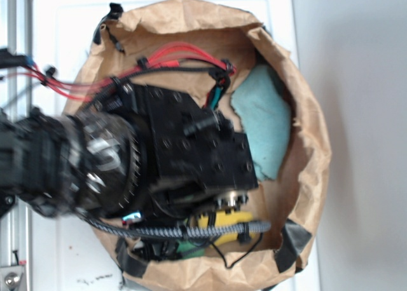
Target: Grab the green animal.
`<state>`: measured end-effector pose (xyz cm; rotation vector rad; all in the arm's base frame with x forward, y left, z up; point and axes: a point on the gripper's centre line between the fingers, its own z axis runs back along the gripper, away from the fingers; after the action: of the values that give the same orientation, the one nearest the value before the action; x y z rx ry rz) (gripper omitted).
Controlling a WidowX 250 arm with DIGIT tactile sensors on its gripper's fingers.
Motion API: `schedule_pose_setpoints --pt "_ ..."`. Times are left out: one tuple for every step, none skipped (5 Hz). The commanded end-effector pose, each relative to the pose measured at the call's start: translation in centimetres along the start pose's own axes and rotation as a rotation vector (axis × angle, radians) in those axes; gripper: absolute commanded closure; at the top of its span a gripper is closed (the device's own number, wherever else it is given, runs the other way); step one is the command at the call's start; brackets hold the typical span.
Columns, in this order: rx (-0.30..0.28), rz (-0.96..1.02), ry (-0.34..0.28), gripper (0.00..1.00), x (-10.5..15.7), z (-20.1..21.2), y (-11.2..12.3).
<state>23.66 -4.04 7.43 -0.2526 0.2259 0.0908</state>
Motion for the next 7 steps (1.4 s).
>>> schedule_pose_setpoints --pt "0.014 -0.009 -0.095 1.0 -0.8 2.3 0.4" --pt "-0.01 0.003 -0.145 1.0 -1.8 4.5 0.2" --pt "-0.032 0.047 -0.268 1.0 -3.4 9.0 -0.8" --pt "-0.081 0.016 -0.277 0.1 -5.2 13.1 -0.7" --pt "-0.102 -0.038 -0.272 0.0 -6.8 13.3 -0.2" --pt "-0.095 -0.053 -0.288 0.0 -7.6 13.4 0.0" --pt "-0.046 -0.048 -0.275 0.0 -6.7 11.6 0.0"
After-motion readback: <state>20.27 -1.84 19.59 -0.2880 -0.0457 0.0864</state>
